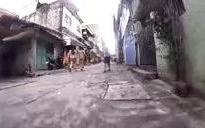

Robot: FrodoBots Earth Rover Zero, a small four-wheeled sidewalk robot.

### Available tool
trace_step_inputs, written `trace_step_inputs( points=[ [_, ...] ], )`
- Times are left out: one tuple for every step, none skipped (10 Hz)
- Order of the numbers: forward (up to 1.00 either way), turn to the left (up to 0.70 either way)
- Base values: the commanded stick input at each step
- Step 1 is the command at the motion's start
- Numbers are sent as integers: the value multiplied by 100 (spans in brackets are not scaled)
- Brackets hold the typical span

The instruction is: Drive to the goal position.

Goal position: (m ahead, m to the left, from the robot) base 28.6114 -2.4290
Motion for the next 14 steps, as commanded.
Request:
trace_step_inputs(
  points=[
    [100, 0],
    [100, 0],
    [100, 0],
    [100, 0],
    [100, 1],
    [100, 24],
    [100, 27],
    [100, 20],
    [100, 0],
    [100, 0],
    [100, 0],
    [100, 0],
    [100, 0],
    [100, 0]
  ],
)
